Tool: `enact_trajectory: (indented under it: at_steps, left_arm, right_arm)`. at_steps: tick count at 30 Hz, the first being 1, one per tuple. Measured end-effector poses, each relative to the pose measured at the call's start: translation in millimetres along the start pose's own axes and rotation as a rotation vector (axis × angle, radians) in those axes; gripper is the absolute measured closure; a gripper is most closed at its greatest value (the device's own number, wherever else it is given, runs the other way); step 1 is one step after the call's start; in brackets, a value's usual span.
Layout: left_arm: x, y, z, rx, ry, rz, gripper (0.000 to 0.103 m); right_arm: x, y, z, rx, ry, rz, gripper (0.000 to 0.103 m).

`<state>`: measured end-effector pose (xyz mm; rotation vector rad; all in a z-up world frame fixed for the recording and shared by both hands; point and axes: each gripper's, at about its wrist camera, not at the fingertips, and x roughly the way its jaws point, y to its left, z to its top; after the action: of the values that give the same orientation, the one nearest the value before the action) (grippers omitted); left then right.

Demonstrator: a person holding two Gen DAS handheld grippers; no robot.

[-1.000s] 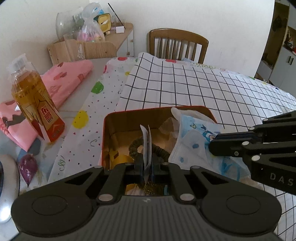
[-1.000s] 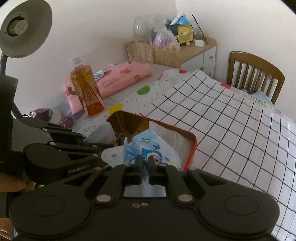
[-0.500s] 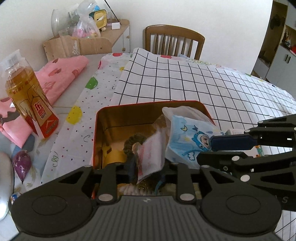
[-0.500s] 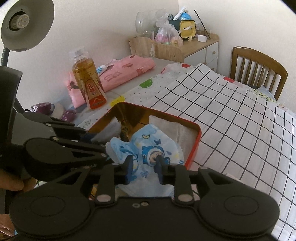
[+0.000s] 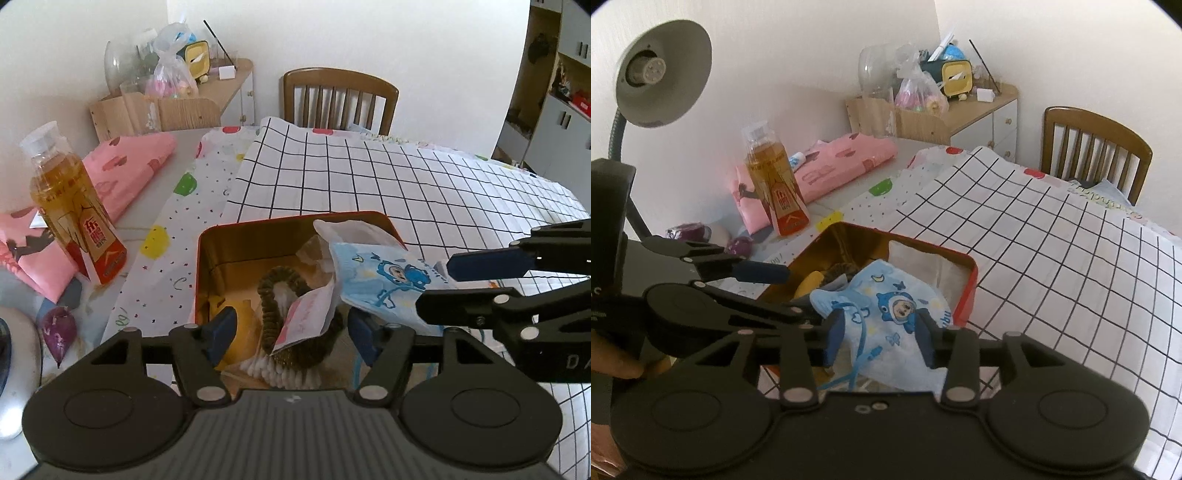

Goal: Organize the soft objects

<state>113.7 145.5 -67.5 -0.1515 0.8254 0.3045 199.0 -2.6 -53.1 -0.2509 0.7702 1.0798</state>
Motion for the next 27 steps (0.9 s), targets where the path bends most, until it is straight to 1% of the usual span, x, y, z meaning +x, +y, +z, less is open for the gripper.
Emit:
enact_trajectory:
  at_steps: [4, 8, 11, 15, 17, 19, 21, 23, 25, 27]
  left_arm:
    - [-11, 0, -1, 0.005, -0.017, 0.003, 0.029]
    - [-24, 0, -2, 0.008, -0.034, -0.005, 0.028]
    - [-36, -1, -4, 0.01, -0.052, -0.01, 0.021]
    - [-52, -3, -4, 0.01, -0.084, -0.017, 0.02]
    - [-59, -4, -4, 0.006, -0.097, -0.024, 0.02]
    - [-66, -4, -5, 0.003, -0.111, -0.039, 0.016]
    - [-73, -6, -5, 0.005, -0.126, -0.051, 0.015]
    - [-80, -8, -5, 0.004, -0.138, -0.058, 0.014]
    - [-86, -10, -6, 0.009, -0.148, -0.06, 0.009]
    - [-91, -12, -7, 0.01, -0.165, -0.06, 0.006]
  right_arm:
    - [-12, 2, 0, 0.003, -0.021, 0.001, 0.054]
    - [-27, 7, -1, 0.0, -0.041, 0.007, 0.047]
    - [-38, 10, -1, -0.005, -0.058, 0.013, 0.041]
    - [-52, 12, -1, 0.005, -0.083, 0.022, 0.039]
    - [-60, 13, -2, 0.016, -0.099, 0.025, 0.034]
    - [-66, 13, -2, 0.024, -0.114, 0.031, 0.031]
    - [-73, 14, -4, 0.029, -0.129, 0.029, 0.028]
    - [-81, 15, -6, 0.031, -0.147, 0.029, 0.022]
    - [-90, 18, -7, 0.023, -0.166, 0.022, 0.019]
    - [-99, 20, -9, 0.018, -0.184, 0.017, 0.016]
